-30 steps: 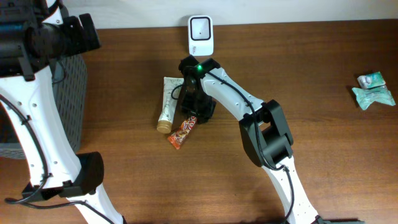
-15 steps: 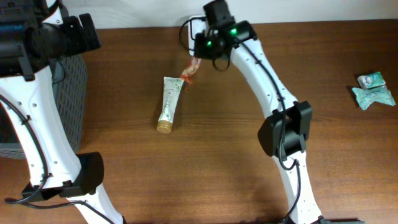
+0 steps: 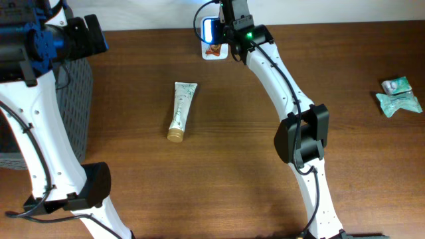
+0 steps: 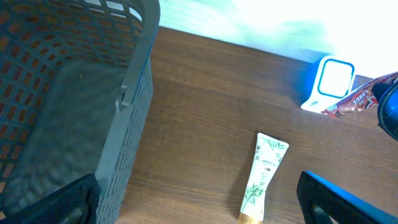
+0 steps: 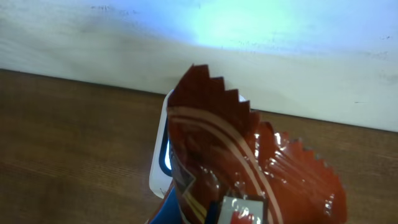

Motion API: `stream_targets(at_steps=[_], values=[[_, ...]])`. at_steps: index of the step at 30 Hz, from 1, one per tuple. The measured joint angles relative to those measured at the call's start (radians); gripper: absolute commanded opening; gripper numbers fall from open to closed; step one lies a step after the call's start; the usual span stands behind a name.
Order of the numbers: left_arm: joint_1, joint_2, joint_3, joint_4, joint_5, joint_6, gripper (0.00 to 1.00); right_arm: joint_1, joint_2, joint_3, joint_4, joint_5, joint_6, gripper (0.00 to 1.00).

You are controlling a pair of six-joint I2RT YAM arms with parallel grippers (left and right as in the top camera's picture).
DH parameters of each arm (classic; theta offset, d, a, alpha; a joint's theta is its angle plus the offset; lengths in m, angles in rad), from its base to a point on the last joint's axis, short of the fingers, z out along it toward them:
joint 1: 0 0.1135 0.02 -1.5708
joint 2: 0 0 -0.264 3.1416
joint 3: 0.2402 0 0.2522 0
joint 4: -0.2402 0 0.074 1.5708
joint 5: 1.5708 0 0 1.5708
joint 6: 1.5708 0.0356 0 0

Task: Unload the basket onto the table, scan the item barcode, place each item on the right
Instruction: 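Hold the red bar up to the scanner face, then carry the red bar right and drop it beside the tissue packs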

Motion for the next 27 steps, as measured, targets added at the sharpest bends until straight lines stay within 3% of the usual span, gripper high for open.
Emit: stream_targets(at_steps=[2, 5, 8, 12, 17, 22, 23, 24, 25, 26, 27], values=[[0.0, 0.0, 0.0, 0.0, 0.0, 0.0, 0.99, -0.011, -0.003, 0.0, -0.041, 0.03, 0.055, 0.04], [0.0, 0.0, 0.0, 0.0, 0.0, 0.0, 0.99, -0.12, -0.018, 0.003, -0.238, 0.123, 0.159, 0.04], [0.0, 0.0, 0.0, -0.001, 0.0, 0.0, 0.99, -0.359, -0.034, 0.006, -0.48, 0.267, 0.258, 0.04], [0.0, 0.0, 0.0, 0.0, 0.0, 0.0, 0.99, -0.647, -0.035, 0.006, -0.659, 0.366, 0.309, 0.04], [0.0, 0.0, 0.0, 0.0, 0.0, 0.0, 0.99, -0.863, -0.035, 0.006, -0.728, 0.37, 0.32, 0.04], [0.0, 0.0, 0.0, 0.0, 0.0, 0.0, 0.99, -0.939, -0.037, 0.006, -0.752, 0.367, 0.32, 0.06], [0.0, 0.0, 0.0, 0.0, 0.0, 0.0, 0.99, -0.948, -0.037, 0.006, -0.755, 0.367, 0.32, 0.14], [0.0, 0.0, 0.0, 0.0, 0.0, 0.0, 0.99, -0.954, -0.037, 0.006, -0.76, 0.367, 0.324, 0.34], [0.0, 0.0, 0.0, 0.0, 0.0, 0.0, 0.99, -0.962, -0.037, 0.006, -0.77, 0.363, 0.336, 0.62], [0.0, 0.0, 0.0, 0.0, 0.0, 0.0, 0.99, -0.97, -0.037, 0.006, -0.775, 0.358, 0.341, 0.78], [0.0, 0.0, 0.0, 0.0, 0.0, 0.0, 0.99, -0.974, -0.037, 0.006, -0.774, 0.344, 0.344, 0.84]])
